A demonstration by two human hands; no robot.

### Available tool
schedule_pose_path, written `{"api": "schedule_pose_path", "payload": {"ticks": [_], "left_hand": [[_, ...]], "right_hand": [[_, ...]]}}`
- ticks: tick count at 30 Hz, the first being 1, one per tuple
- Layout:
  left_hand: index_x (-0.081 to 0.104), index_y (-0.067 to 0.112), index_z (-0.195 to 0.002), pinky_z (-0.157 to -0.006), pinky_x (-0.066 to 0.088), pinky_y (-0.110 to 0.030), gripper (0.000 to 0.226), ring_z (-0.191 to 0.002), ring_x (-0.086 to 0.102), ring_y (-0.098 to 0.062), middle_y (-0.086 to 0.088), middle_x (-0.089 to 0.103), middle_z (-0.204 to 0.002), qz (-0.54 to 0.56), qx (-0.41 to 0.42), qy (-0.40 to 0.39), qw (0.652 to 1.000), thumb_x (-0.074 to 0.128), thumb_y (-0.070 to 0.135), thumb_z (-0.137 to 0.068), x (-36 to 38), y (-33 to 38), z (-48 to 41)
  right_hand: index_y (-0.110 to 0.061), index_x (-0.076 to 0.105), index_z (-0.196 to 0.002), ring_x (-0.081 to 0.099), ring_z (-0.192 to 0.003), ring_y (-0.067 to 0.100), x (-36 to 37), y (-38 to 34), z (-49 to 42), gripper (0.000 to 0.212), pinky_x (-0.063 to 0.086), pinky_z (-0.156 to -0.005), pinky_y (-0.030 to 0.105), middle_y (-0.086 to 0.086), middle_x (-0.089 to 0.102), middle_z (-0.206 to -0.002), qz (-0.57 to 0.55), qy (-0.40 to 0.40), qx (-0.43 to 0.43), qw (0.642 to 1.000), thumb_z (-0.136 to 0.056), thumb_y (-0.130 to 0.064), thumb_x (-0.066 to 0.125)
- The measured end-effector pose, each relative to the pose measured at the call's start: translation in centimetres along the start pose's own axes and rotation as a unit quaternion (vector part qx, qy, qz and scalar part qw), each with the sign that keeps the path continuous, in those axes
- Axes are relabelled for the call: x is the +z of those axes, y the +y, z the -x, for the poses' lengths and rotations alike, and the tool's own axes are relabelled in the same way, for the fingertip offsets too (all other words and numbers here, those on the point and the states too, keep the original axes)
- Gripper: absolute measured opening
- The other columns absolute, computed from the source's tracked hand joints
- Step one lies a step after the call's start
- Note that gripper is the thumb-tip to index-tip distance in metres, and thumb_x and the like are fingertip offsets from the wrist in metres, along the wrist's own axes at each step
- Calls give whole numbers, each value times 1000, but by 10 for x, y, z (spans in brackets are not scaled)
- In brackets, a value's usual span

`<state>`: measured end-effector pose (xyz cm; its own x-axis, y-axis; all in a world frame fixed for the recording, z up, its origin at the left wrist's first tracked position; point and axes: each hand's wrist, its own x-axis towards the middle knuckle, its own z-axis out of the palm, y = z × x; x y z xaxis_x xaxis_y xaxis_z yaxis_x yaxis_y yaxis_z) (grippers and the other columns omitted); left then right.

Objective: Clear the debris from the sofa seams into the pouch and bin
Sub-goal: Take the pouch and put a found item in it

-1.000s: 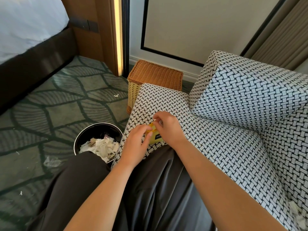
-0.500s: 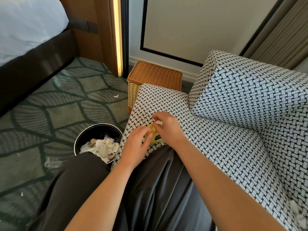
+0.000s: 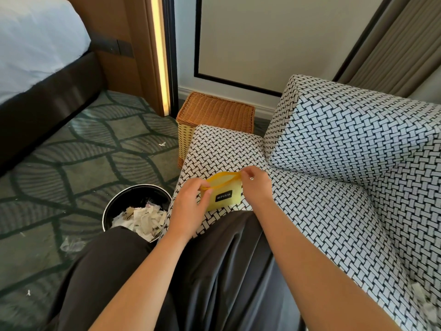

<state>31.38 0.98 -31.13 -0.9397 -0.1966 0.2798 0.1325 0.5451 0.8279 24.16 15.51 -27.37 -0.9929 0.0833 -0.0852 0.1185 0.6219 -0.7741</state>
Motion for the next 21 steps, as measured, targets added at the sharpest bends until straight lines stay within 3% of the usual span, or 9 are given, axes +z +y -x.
{"api": "schedule_pose_path", "payload": {"ticks": [2,5,11,18,21], "left_hand": [[55,23,-93,-76,35,-11,8,-90,50,-4,11,56,-95,-16,-5,-2,1000,58,18,-88,1,4,-7],[54,21,-101,-80,35,-16,15,-96,49,-3,12,57,-102,-55,-6,-17,998,60,20,-87,6,11,-18],[59,17,-92,-84,38,-27,10,-94,51,-12,4,58,-97,-176,64,-38,982,61,25,-87,26,30,-39],[64,15,-91,-89,38,-36,25,-76,51,-9,3,55,-94,-152,-54,-44,986,46,33,-94,39,41,-53],[58,17,-75,-89,42,-42,30,-73,49,-12,6,51,-84,-134,-104,-46,984,46,37,-94,40,43,-55]], "right_hand": [[-9,63,-98,54,-66,12,-1,3,-2,20,41,-52,22,4,61,-87,-101,-37,78,991,-94,-15,44],[-15,63,-89,57,-65,9,-2,7,-3,16,42,-51,21,3,63,-85,-207,-39,127,969,-93,-12,47],[-16,64,-87,61,-70,12,-3,8,-2,19,47,-57,21,3,64,-84,-257,-76,134,954,-90,-3,50],[-10,68,-91,58,-72,13,-4,8,-1,9,47,-60,21,6,65,-85,-243,-92,116,959,-85,-11,62],[-10,67,-86,57,-67,12,-2,7,-2,4,46,-57,21,3,64,-79,-237,-92,110,961,-84,-11,64]]}}
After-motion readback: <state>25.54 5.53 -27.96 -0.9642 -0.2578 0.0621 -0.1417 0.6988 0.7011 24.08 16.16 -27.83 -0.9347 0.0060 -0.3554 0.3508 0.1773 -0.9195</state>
